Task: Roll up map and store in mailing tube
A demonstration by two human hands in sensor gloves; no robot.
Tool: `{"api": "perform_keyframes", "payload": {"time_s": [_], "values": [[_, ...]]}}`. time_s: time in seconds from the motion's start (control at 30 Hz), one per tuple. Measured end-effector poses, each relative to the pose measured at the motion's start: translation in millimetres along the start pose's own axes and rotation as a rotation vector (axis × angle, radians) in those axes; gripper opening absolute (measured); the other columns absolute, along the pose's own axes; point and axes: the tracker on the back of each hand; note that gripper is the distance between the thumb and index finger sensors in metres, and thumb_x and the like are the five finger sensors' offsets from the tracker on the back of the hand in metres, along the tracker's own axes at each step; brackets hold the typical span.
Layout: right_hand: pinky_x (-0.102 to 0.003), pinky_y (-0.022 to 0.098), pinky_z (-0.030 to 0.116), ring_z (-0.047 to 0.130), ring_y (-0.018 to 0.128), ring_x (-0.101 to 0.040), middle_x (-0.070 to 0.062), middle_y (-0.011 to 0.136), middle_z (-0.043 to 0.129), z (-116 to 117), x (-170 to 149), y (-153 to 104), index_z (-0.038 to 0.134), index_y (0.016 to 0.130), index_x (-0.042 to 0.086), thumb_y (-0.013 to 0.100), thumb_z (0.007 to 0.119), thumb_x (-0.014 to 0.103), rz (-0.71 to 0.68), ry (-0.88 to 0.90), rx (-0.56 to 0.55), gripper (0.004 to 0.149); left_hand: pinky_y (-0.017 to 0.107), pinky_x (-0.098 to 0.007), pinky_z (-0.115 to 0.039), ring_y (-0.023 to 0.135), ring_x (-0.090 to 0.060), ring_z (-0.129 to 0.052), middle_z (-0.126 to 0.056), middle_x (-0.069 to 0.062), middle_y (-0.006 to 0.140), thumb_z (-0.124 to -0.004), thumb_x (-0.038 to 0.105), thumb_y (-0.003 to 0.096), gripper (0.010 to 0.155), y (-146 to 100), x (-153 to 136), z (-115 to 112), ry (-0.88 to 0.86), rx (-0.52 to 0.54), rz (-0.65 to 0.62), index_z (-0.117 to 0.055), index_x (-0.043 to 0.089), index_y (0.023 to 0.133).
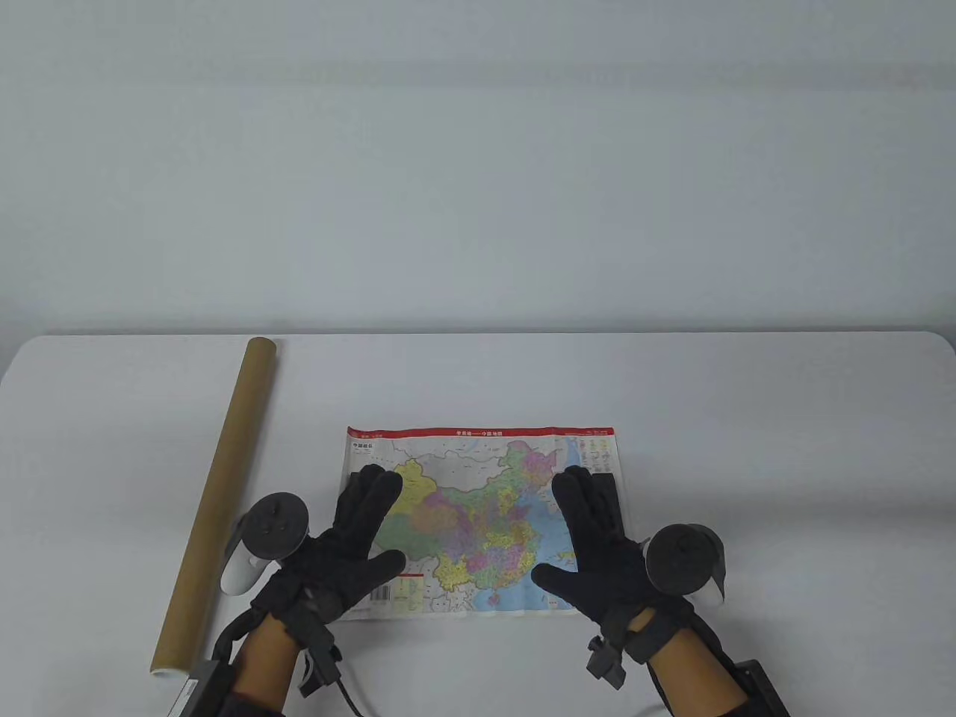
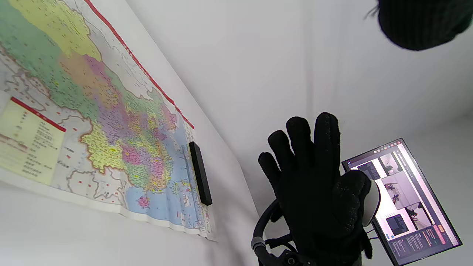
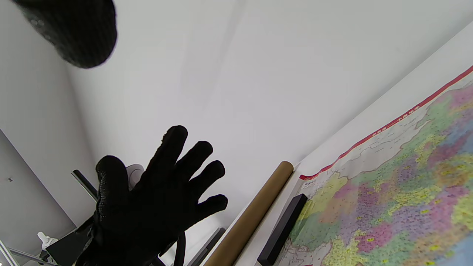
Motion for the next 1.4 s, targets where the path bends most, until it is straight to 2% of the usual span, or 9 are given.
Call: {"api": "perform_keyframes", "payload": {"time_s": [0.33, 0.47, 0.53, 0.63, 0.77, 0.8, 0.93, 1.13, 1.4], "values": [[-0.073, 0.061, 0.027, 0.011, 0.095, -0.063, -0.027, 0.111, 0.004, 0, -1, 0, 0.013, 0.113, 0.014, 0.055, 0.074, 0.065, 0.001, 0.0, -0.003, 0.098, 0.075, -0.068, -0.011, 0.11, -0.035, 0.008, 0.006, 0.008, 0.116, -0.065, 0.087, 0.0383, 0.092, -1, 0, 0, 0.0, 0.004, 0.003, -0.013, 0.054, 0.107], [-0.073, 0.061, 0.027, 0.011, 0.094, -0.063, -0.028, 0.111, 0.004, -1, -1, 0, 0.014, 0.113, 0.014, 0.055, 0.074, 0.065, 0.002, 0.002, -0.007, 0.098, 0.076, -0.068, -0.012, 0.11, -0.035, 0.006, 0.003, 0.006, 0.117, -0.067, 0.086, 0.0382, 0.092, -3, 3, 5, -0.01, 0.049, -0.004, -0.016, 0.053, 0.107], [-0.073, 0.061, 0.027, 0.011, 0.094, -0.063, -0.028, 0.111, 0.004, -1, -1, 0, 0.013, 0.113, 0.014, 0.055, 0.074, 0.065, 0.003, 0.002, -0.012, 0.098, 0.076, -0.067, -0.013, 0.111, -0.036, 0.004, 0.0, 0.006, 0.118, -0.07, 0.084, 0.0381, 0.092, -5, 6, 10, -0.02, 0.087, -0.011, -0.02, 0.052, 0.108], [-0.073, 0.061, 0.027, 0.011, 0.095, -0.063, -0.028, 0.111, 0.004, -2, 0, 0, 0.013, 0.113, 0.014, 0.055, 0.074, 0.065, 0.001, 0.007, -0.019, 0.098, 0.078, -0.065, -0.018, 0.113, -0.035, -0.009, -0.014, 0.004, 0.12, -0.079, 0.075, 0.0404, 0.087, -13, 12, 26, -0.002, 0.252, 0.016, -0.033, 0.048, 0.109], [-0.073, 0.061, 0.027, 0.011, 0.094, -0.063, -0.028, 0.111, 0.004, -2, -1, 0, 0.013, 0.113, 0.014, 0.055, 0.074, 0.065, 0.002, 0.009, -0.017, 0.098, 0.081, -0.06, -0.035, 0.113, -0.035, -0.037, -0.037, 0.0, 0.117, -0.087, 0.057, 0.0436, 0.074, -34, 20, 56, 0.143, 0.564, 0.158, -0.051, 0.039, 0.106], [-0.073, 0.061, 0.027, 0.011, 0.094, -0.063, -0.028, 0.111, 0.004, -2, 0, 0, 0.013, 0.113, 0.014, 0.055, 0.074, 0.065, 0.001, 0.009, -0.018, 0.098, 0.081, -0.059, -0.039, 0.112, -0.036, -0.042, -0.041, -0.001, 0.117, -0.087, 0.055, 0.0435, 0.073, -42, 18, 67, 0.2, 0.649, 0.234, -0.053, 0.038, 0.106], [-0.073, 0.061, 0.027, 0.011, 0.094, -0.063, -0.028, 0.11, 0.004, -2, -1, -1, 0.013, 0.113, 0.014, 0.055, 0.074, 0.065, 0.003, 0.009, -0.017, 0.098, 0.082, -0.055, -0.042, 0.111, -0.037, -0.042, -0.039, -0.002, 0.116, -0.089, 0.053, 0.0433, 0.077, -64, -5, 101, 0.296, 0.767, 0.518, -0.049, 0.037, 0.107], [-0.073, 0.061, 0.027, 0.011, 0.094, -0.063, -0.028, 0.11, 0.004, -1, -1, 0, 0.013, 0.113, 0.014, 0.055, 0.074, 0.065, 0.004, 0.014, -0.017, 0.098, 0.082, -0.057, -0.04, 0.111, -0.038, -0.041, -0.035, -0.002, 0.117, -0.09, 0.054, 0.0424, 0.082, -73, -52, 124, 0.286, 0.769, 0.832, -0.043, 0.037, 0.107], [-0.073, 0.06, 0.027, 0.011, 0.094, -0.063, -0.029, 0.11, 0.004, -1, -1, 0, 0.013, 0.113, 0.013, 0.055, 0.074, 0.065, 0.008, 0.021, -0.017, 0.098, 0.081, -0.06, -0.038, 0.112, -0.038, -0.037, -0.029, -0.001, 0.117, -0.089, 0.055, 0.0429, 0.086, -52, -95, 124, 0.354, 0.677, 1.086, -0.035, 0.038, 0.108]]}}
Point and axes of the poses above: the tracker on the back of each hand, its own x axis roughly to the thumb side, its own y axis roughly from the wrist to the fingertips, z = x × y
